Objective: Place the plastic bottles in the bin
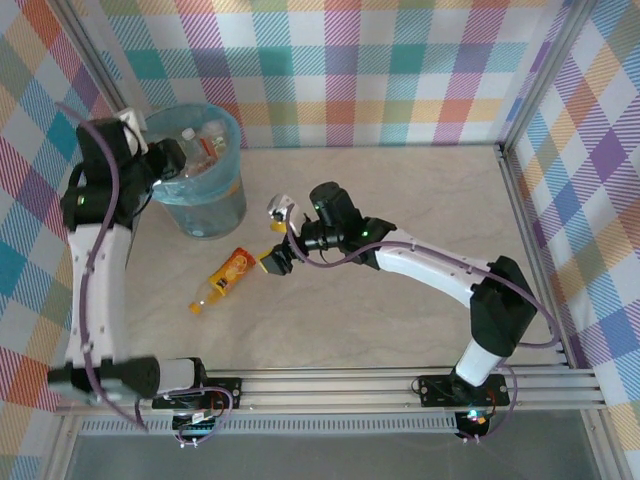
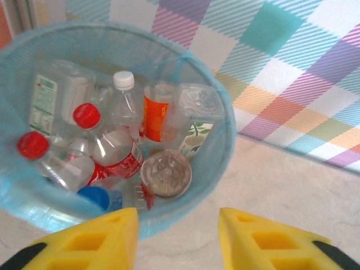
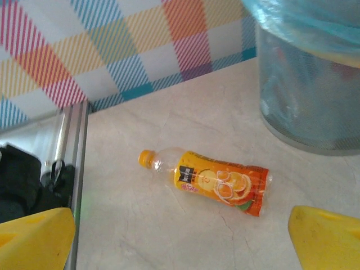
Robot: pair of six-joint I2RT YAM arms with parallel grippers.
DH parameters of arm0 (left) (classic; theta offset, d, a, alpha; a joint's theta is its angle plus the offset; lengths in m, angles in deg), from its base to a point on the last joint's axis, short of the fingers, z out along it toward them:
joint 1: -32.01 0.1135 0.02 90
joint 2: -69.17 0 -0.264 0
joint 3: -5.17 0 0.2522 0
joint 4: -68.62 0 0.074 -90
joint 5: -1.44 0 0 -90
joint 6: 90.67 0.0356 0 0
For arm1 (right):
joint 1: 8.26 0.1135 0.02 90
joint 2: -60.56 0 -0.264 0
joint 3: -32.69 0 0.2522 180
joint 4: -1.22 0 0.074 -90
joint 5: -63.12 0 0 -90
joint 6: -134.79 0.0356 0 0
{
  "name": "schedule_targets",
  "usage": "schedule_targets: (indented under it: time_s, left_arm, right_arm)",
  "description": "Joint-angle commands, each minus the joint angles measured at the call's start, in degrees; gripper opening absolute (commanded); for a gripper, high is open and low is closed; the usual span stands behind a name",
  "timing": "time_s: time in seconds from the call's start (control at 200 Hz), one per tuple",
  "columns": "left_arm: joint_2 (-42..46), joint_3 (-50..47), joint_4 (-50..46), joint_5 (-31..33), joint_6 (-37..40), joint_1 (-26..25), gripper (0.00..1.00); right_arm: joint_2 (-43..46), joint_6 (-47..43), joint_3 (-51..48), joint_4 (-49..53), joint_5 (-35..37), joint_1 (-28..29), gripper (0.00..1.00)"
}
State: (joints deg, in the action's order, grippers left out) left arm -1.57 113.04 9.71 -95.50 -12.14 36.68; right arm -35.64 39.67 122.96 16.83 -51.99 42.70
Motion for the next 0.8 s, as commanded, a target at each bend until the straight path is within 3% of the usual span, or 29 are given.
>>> schedule_targets:
  time_s: [0.0,0.115,0.36,0.53,0.795]
  left_arm:
    - [8.58,-9.72,1.30,2.70,1.18,-0.27,0.57]
    - [19.58,-19.58,2.76,4.24,-0.38,-0.27,0.71]
    - [34.55,-31.46,-2.41,7.58,-3.04,-0.28,0.74]
    - [39.44,-35.49,-6.32,11.27,-3.62,-0.27,0.75]
    - [42.97,-37.20,-4.60,13.86,-4.70,-0.27,0.77]
  right_arm:
    - [-2.98,-13.78,3.53,3.51,-5.49,1.10,0.98]
    - [-6.89,-23.59,7.67,8.76,-8.41,2.20,0.99]
    - [-14.72,-33.21,14.63,14.56,-8.04,3.49,1.00]
    - [-20.90,-37.32,19.99,19.27,-6.32,4.05,1.00]
    - [-29.82,-38.05,28.31,19.95,-0.70,5.18,1.00]
